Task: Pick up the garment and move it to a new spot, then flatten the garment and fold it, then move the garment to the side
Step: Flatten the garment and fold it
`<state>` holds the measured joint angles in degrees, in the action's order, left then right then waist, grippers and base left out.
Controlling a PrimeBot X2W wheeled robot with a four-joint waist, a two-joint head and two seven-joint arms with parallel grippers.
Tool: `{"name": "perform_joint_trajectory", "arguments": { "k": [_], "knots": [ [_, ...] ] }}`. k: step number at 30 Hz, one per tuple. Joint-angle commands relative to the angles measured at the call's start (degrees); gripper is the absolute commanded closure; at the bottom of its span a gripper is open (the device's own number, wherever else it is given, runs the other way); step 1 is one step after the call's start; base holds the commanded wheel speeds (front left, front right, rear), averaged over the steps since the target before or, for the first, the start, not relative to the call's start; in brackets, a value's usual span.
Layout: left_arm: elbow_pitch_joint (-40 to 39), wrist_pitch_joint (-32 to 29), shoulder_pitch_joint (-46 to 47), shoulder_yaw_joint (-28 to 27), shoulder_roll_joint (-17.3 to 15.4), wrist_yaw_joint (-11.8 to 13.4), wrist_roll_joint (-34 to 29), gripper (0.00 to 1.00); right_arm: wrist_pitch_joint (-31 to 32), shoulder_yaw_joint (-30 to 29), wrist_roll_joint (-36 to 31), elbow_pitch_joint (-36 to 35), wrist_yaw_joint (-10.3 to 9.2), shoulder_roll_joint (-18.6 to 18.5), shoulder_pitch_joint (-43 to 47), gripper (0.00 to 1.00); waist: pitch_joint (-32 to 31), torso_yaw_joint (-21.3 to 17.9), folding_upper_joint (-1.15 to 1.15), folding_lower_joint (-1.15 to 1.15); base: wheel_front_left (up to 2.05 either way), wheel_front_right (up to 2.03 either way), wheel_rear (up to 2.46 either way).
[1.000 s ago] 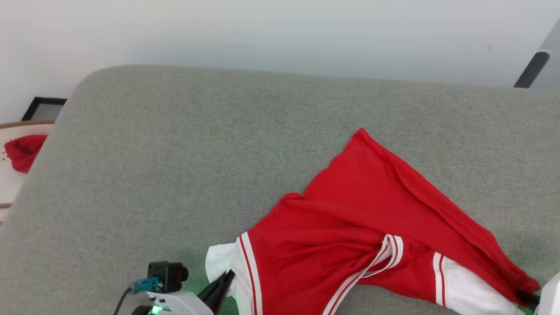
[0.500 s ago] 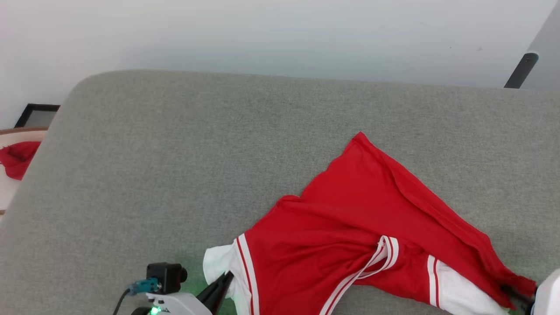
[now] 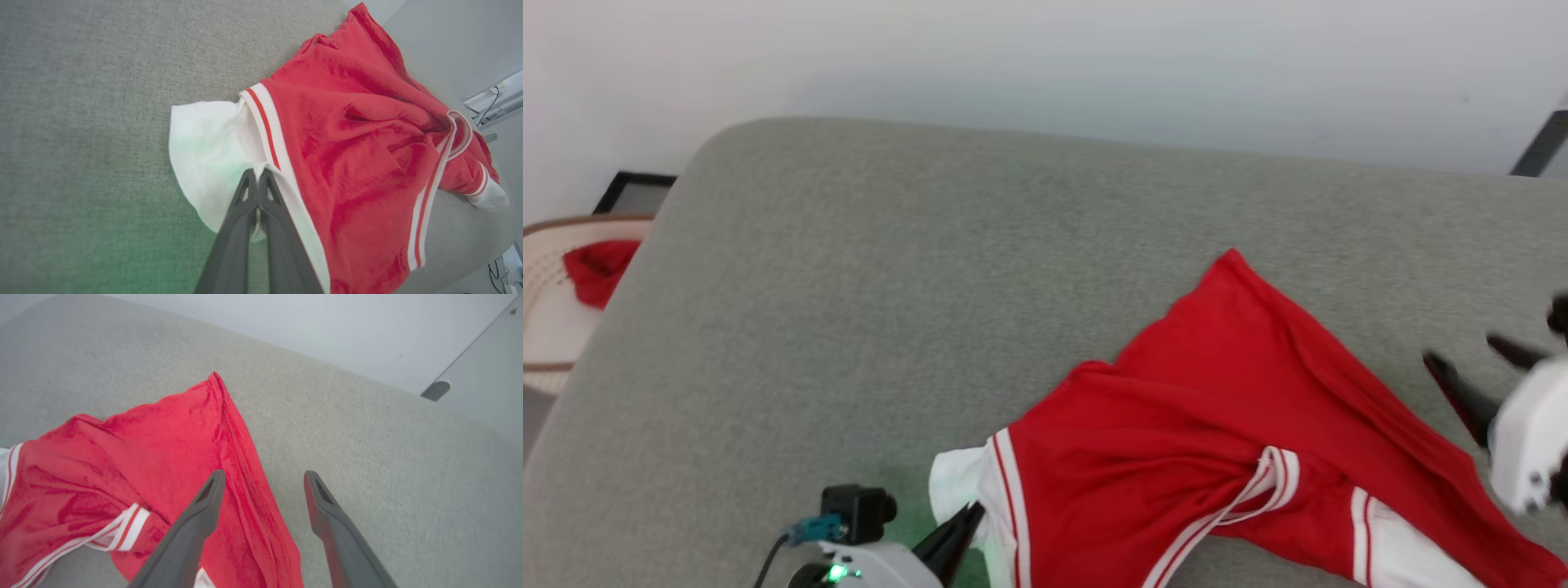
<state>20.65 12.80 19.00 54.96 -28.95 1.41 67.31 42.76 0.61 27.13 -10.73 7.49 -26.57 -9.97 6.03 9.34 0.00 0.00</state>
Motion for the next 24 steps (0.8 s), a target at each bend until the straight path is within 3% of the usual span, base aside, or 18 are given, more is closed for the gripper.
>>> {"name": "perform_joint_trajectory", "arguments": {
  "k": [1, 3, 10, 16, 24],
  "knots": [
    [-0.02, -0.07, 1.05, 0.14, 0.56, -0.57, -0.59, 1.0, -2.2, 2.62, 0.7, 2.53, 0.0, -0.88, -3.83, 0.0, 1.36, 1.96, 0.0, 0.0, 0.0, 0.0, 0.0],
    [0.17, -0.24, 1.92, 0.49, 1.19, -1.0, -1.15, 1.0, -4.12, 6.3, 0.27, 5.88, -0.02, -3.53, -7.98, 0.0, 2.2, 3.34, 0.0, 0.0, 0.0, 0.0, 0.0],
    [1.9, -0.31, 4.91, 1.32, 3.98, -2.89, -2.19, 1.0, -8.12, 18.59, 3.07, 20.71, -0.02, -7.19, -23.24, 0.0, 5.28, 7.75, 0.0, 0.0, 0.0, 0.0, 0.0],
    [4.04, -0.19, 7.46, 2.09, 6.64, -4.68, -3.03, 1.0, -4.79, 27.09, 7.57, 32.89, -0.02, -8.07, -33.57, 0.0, 8.14, 11.28, 0.0, 0.0, 0.0, 0.0, 0.0],
    [6.89, 0.15, 10.0, 2.92, 9.79, -6.62, -3.64, 1.0, -0.01, 34.8, 11.78, 43.44, -0.02, -8.68, -41.13, 0.0, 11.06, 14.91, 0.0, 0.0, 0.0, 0.0, 0.0]
  ]
}}
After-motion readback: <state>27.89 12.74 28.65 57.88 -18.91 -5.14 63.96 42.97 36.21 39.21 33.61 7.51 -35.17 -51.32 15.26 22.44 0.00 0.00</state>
